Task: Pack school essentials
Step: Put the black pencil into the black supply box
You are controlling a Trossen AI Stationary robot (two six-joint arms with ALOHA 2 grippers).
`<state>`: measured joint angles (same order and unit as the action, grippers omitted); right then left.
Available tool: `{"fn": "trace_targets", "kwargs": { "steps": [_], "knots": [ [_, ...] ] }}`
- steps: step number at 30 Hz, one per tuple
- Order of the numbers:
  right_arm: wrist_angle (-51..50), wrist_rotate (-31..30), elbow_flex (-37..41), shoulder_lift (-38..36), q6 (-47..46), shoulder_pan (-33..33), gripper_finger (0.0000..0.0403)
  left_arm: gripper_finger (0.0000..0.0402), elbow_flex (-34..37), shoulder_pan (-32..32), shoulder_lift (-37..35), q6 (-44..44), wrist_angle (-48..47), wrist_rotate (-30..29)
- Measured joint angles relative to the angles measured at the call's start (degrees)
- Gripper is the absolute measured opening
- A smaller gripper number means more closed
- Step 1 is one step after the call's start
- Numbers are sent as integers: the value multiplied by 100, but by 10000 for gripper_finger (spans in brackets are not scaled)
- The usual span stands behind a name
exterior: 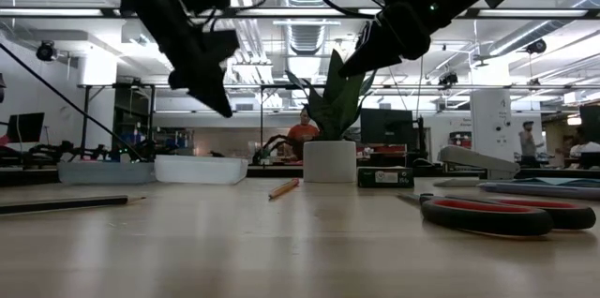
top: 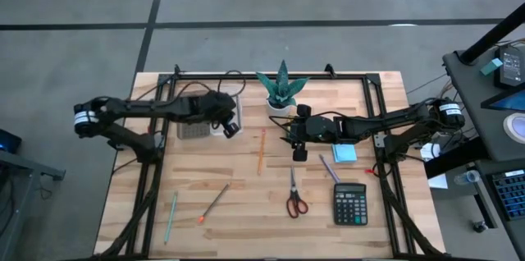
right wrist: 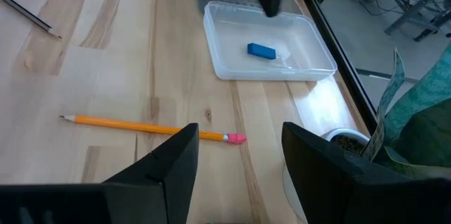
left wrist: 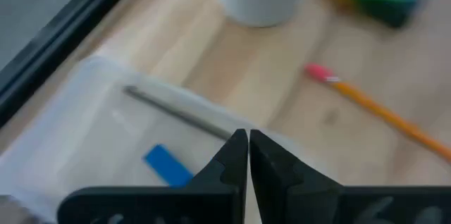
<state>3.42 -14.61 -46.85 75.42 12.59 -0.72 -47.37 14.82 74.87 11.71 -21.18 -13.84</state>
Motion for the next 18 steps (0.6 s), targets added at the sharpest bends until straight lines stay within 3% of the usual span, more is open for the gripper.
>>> {"fn": "trace_targets", "kwargs": {
  "steps": [6,9,13,18],
  "knots": [
    [52,0,-72,0,-103,-1,194,0,0,-804,-152,442,215,4],
    [27,11,-114,0,-648,-8,194,0,0,-1146,-157,459,467,2],
    [17,624,-95,-65,-427,-59,194,0,-2,-1497,-130,466,825,-1],
    [33,553,43,-371,-230,-247,194,0,-2,-1816,-122,715,938,-3]
  ]
}}
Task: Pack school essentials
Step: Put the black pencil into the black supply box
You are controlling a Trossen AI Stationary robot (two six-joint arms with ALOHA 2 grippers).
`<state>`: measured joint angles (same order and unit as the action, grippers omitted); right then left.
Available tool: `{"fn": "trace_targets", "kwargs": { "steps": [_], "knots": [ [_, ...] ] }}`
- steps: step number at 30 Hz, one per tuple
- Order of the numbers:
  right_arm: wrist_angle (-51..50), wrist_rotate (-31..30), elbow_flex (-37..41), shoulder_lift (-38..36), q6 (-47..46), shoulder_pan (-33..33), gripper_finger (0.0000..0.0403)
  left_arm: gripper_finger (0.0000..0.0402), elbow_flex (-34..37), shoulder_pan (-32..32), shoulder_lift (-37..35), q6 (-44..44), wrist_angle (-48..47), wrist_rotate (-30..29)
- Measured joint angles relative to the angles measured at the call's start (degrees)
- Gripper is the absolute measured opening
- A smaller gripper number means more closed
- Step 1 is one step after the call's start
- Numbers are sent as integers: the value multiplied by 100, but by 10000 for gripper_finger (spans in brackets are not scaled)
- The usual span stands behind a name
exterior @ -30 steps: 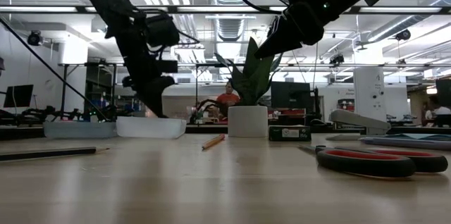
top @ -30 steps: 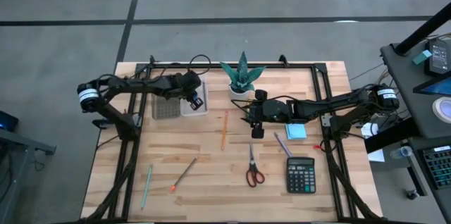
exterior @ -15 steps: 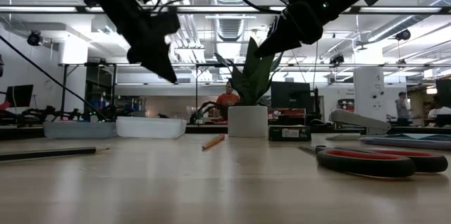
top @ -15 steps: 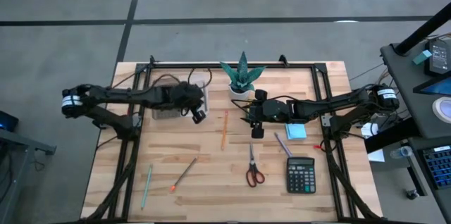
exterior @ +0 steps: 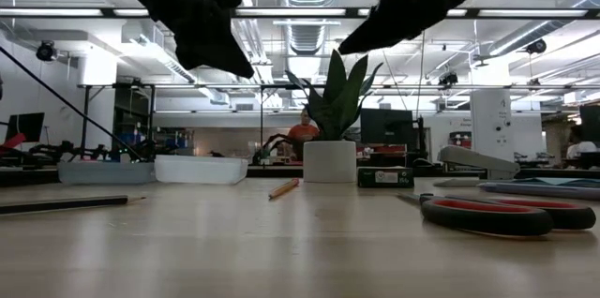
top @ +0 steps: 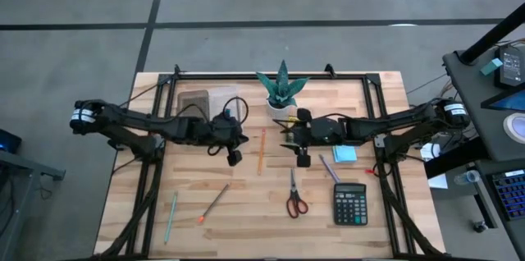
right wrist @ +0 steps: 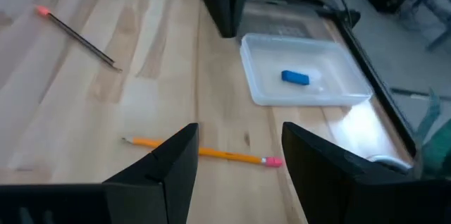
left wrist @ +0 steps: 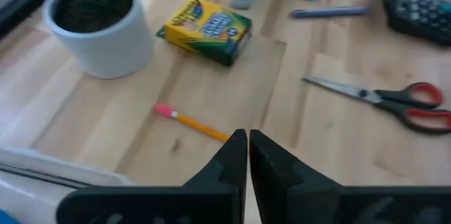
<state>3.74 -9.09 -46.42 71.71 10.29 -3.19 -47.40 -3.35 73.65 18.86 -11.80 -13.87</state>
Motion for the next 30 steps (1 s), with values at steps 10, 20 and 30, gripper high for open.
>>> {"fn": "trace_targets", "kwargs": {
  "steps": [10,20,30],
  "knots": [
    [843,-17,976,-991,390,-157,194,0,0,-478,24,587,160,4],
    [1677,-6,1847,-2049,775,-157,194,0,-100,-557,-4,1646,379,634],
    [1675,-2,2106,-2770,957,-157,194,0,-544,-1046,348,3560,-469,1041]
  ]
}}
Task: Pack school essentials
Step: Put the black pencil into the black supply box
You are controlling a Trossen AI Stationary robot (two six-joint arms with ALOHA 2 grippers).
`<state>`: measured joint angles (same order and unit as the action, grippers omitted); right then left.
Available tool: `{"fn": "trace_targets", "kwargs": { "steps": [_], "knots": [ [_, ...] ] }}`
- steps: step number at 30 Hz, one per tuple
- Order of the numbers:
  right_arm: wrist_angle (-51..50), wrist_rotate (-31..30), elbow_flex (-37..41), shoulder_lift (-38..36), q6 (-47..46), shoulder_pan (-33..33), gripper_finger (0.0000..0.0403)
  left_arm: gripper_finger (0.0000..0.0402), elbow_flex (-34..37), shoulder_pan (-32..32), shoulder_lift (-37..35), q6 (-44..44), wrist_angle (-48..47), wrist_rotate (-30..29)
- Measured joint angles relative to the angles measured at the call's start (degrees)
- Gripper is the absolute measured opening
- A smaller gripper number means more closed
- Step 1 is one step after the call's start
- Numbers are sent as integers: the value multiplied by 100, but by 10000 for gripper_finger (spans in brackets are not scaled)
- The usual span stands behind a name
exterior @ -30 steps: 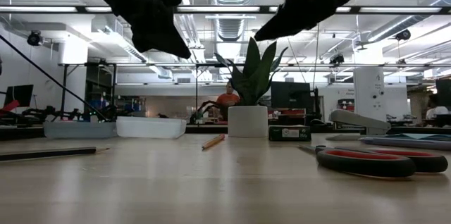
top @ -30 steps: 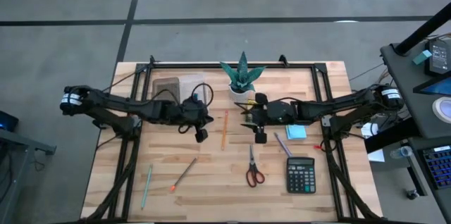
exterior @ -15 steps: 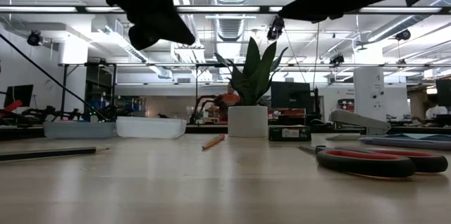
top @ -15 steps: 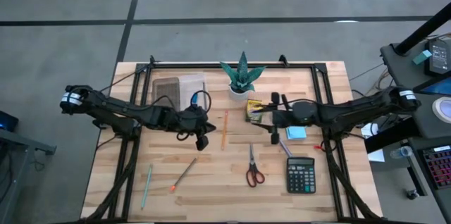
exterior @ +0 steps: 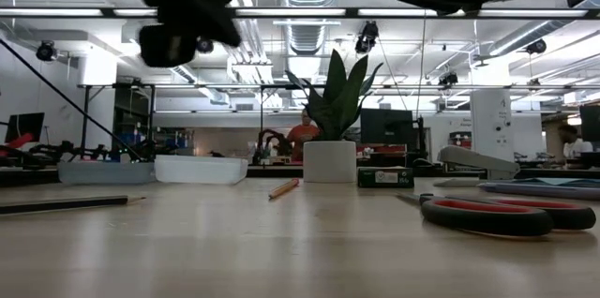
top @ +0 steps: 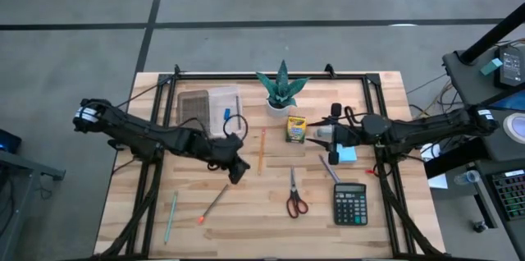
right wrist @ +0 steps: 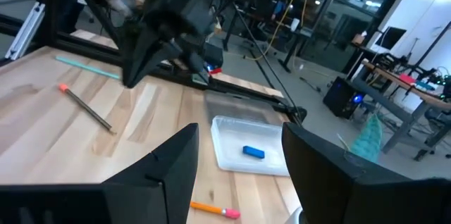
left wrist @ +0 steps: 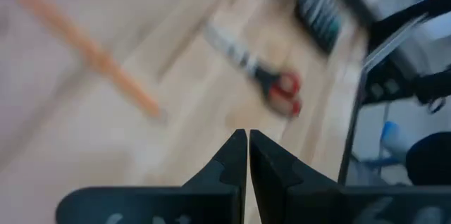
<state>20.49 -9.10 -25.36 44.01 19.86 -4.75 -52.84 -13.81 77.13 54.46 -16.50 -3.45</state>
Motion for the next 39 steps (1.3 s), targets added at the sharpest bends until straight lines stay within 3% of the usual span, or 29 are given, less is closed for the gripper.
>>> {"fn": "trace_targets", "kwargs": {
  "steps": [12,22,29,39],
  "knots": [
    [-35,0,-13,33,25,0,194,0,-1232,-1222,1482,1853,-2202,808],
    [-26,4,-265,118,-921,0,194,0,-1223,-1670,1816,2167,-2571,1015],
    [3,4,-507,257,-1097,0,194,0,-1044,-1670,1776,2184,-2619,649],
    [-39,2,-612,641,-1340,0,194,9,-1034,-1750,1754,2192,-2602,837]
  ]
}}
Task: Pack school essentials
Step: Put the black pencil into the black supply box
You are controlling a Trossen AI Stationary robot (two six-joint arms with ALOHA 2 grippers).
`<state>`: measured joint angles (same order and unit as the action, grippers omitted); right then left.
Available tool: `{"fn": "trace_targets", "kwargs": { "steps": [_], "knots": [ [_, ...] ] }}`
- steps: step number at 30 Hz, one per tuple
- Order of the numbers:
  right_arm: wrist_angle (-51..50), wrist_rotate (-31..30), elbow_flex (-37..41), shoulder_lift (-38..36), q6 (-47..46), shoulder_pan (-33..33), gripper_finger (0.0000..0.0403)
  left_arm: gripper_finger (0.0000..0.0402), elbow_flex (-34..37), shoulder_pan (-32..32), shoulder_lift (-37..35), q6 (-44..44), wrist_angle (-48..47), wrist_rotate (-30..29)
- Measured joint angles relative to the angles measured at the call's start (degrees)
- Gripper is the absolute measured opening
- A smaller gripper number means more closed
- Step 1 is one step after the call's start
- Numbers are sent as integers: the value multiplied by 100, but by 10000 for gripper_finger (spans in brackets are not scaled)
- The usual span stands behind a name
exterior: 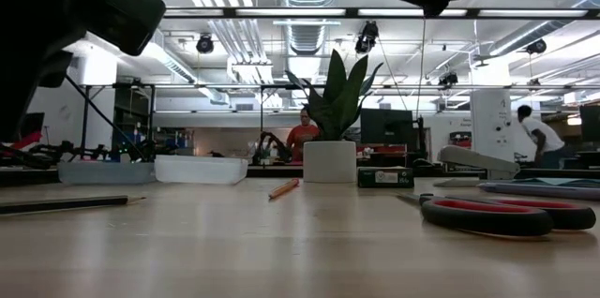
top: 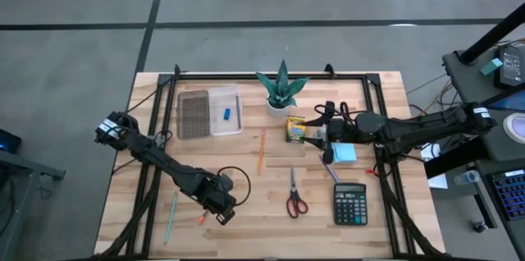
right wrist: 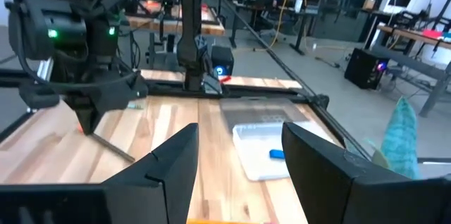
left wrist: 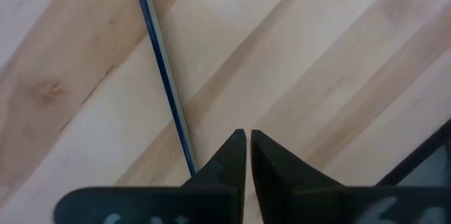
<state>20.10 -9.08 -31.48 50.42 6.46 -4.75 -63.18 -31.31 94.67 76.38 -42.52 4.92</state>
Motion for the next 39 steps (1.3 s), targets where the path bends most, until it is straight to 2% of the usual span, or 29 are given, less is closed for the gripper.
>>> {"fn": "trace_targets", "kwargs": {
  "steps": [3,10,15,20,30,39],
  "knots": [
    [-7,0,0,126,-4,2,194,39,0,2,0,-2,-1,52],
    [42,0,2,230,-149,2,194,137,1,-15,-7,-24,-1,108],
    [40,-1,2,218,-155,2,194,177,88,-33,-9,-35,-16,119],
    [42,-2,2,218,-142,2,194,182,135,-33,-9,-21,-54,79],
    [142,-2,4,218,-134,2,194,182,487,-31,-10,-12,199,-567],
    [140,-2,4,218,-48,2,194,182,540,-33,457,-22,415,-593]
  ]
}}
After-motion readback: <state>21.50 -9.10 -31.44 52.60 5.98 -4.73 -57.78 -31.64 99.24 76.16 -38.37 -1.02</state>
